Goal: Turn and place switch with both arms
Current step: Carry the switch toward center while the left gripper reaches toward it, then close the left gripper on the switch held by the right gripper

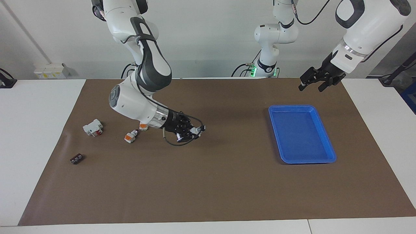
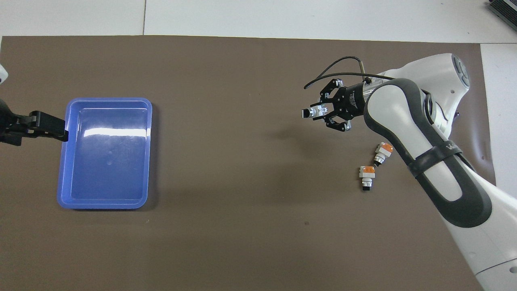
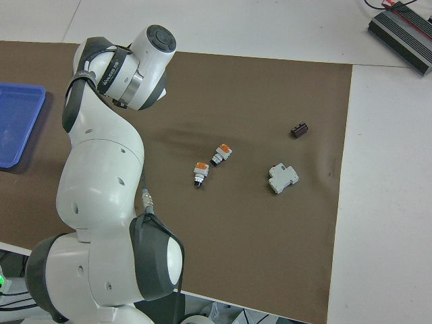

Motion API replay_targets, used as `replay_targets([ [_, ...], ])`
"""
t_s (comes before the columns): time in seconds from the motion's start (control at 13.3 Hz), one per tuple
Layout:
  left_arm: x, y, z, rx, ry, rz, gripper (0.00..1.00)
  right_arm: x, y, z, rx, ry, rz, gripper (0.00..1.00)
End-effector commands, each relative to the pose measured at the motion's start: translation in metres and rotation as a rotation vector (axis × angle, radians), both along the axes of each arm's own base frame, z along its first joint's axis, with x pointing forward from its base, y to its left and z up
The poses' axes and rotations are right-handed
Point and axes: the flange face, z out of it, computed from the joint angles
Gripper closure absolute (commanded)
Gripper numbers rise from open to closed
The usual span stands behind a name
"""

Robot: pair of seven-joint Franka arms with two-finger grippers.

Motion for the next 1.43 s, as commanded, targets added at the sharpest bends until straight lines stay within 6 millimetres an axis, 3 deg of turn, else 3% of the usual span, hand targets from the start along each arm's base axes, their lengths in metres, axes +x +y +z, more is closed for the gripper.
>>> replay_targets([
  [0.0,-0.017,-0.017,-0.007,-0.157,-0.012,0.064,0.01,-0.027,0.049,0.041,0.03,0.035,0.006,1.0],
  [0.15,-0.019,-0.031,-0.009,-0.273,-0.001,0.096,0.05,-0.039,0.07,0.047,0.02,0.081,-0.014,1.0],
  [0.3,-0.018,-0.047,-0.002,-0.389,-0.007,0.108,0.08,-0.061,0.106,0.058,0.018,0.071,0.014,1.0],
  [0.45,-0.022,-0.084,-0.007,-0.429,-0.002,0.069,0.2,-0.064,0.116,0.06,0.019,0.069,-0.021,1.0],
  [0.6,-0.028,-0.13,-0.02,-0.437,-0.045,0.049,0.24,-0.07,0.126,0.058,-0.009,0.08,-0.018,1.0],
  [0.68,-0.03,-0.14,-0.029,-0.434,-0.047,0.05,0.28,-0.07,0.126,0.06,-0.013,0.094,-0.036,1.0],
  [0.83,-0.035,-0.141,-0.04,-0.428,-0.047,0.055,0.38,-0.065,0.123,0.069,-0.002,0.109,-0.076,1.0],
  [1.13,-0.033,-0.14,-0.041,-0.438,-0.057,0.043,0.44,-0.063,0.119,0.072,-0.001,0.121,-0.091,1.0],
  [1.36,-0.031,-0.142,-0.04,-0.456,-0.072,0.019,0.58,-0.062,0.116,0.073,-0.002,0.122,-0.092,1.0],
])
